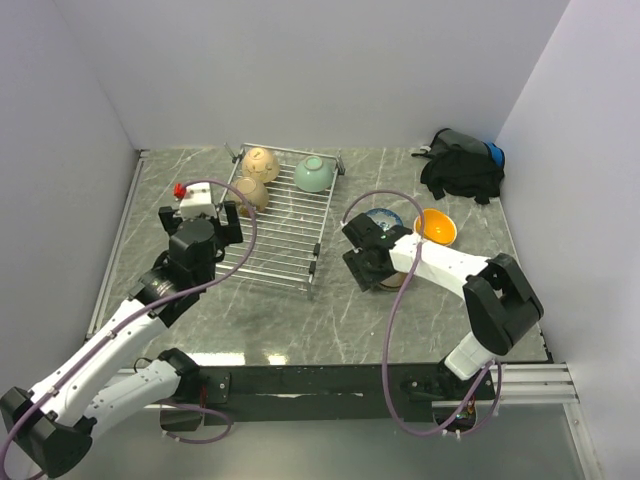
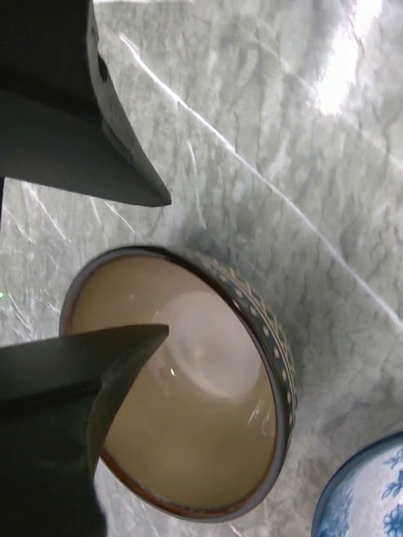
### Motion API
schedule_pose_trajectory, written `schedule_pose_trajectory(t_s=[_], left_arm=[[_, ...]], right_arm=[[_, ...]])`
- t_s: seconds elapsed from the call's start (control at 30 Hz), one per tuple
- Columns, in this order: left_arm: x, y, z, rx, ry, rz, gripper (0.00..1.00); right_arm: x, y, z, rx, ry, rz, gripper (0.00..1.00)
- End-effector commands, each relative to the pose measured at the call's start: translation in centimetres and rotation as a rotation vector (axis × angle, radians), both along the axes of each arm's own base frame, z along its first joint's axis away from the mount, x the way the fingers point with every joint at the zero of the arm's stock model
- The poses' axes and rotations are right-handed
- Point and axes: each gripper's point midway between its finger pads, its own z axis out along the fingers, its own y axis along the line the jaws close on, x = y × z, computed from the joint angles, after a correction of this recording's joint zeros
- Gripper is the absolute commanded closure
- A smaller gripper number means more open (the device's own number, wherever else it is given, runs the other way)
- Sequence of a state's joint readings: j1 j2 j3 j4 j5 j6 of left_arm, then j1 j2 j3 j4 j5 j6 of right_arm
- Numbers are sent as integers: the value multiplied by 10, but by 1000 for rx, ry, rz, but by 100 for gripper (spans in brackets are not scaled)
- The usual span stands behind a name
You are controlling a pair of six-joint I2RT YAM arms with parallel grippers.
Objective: Unload the bowls from the dish rack
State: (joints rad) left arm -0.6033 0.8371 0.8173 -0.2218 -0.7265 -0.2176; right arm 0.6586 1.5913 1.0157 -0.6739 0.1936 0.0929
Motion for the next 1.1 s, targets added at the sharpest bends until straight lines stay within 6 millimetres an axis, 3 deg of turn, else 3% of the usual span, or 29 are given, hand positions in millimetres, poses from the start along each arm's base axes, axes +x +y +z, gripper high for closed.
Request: schedule_pose_trajectory(t_s=[0.0,0.2,0.23,0.3,0.37,0.4,0.43,0.5,0.57,0.6,0.63,0.7,0.77,0.8,0.83,0.9,0.93,1.0,1.07], left_arm=[[5,-9,-3,16,12,-41,1],[17,-32,-29,67,125,-132,1],[22,-39,-41,84,167,-148,1],[28,-43,-45,102,206,-150,1],[40,-46,-65,133,292,-131,1],[44,-47,-60,140,317,-124,1],[52,-50,-76,170,374,-118,1],[65,-50,-70,210,397,-95,1],[78,-53,-84,280,447,-87,1],[88,-58,-74,286,430,-85,1],[95,-60,-84,330,461,-88,1],[109,-63,-75,355,445,-77,1],[121,-65,-85,418,481,-69,1],[130,-66,-77,428,467,-51,1],[137,-68,-91,468,502,-46,1],[147,-71,-89,487,508,-31,1],[153,-71,-101,522,532,-18,1],[163,-74,-101,532,521,3,1],[171,-72,-113,600,546,16,1]], right_arm=[[6,23,37,99,-89,26,26],[11,44,94,326,-255,56,9],[9,43,104,358,-295,58,7],[15,45,117,408,-367,46,3],[13,39,123,441,-424,33,0],[17,41,132,479,-472,30,0],[13,37,130,498,-494,25,0],[17,41,142,565,-564,21,0],[13,38,141,604,-605,18,0],[15,39,148,634,-643,16,0],[12,36,144,640,-649,11,0],[14,36,148,667,-682,-2,0],[12,33,144,679,-697,-7,0],[12,33,147,692,-713,-4,0],[8,32,141,688,-707,4,0],[9,33,145,707,-732,13,0],[8,32,143,702,-734,18,0],[7,33,143,707,-739,31,0],[6,33,139,702,-737,44,0]])
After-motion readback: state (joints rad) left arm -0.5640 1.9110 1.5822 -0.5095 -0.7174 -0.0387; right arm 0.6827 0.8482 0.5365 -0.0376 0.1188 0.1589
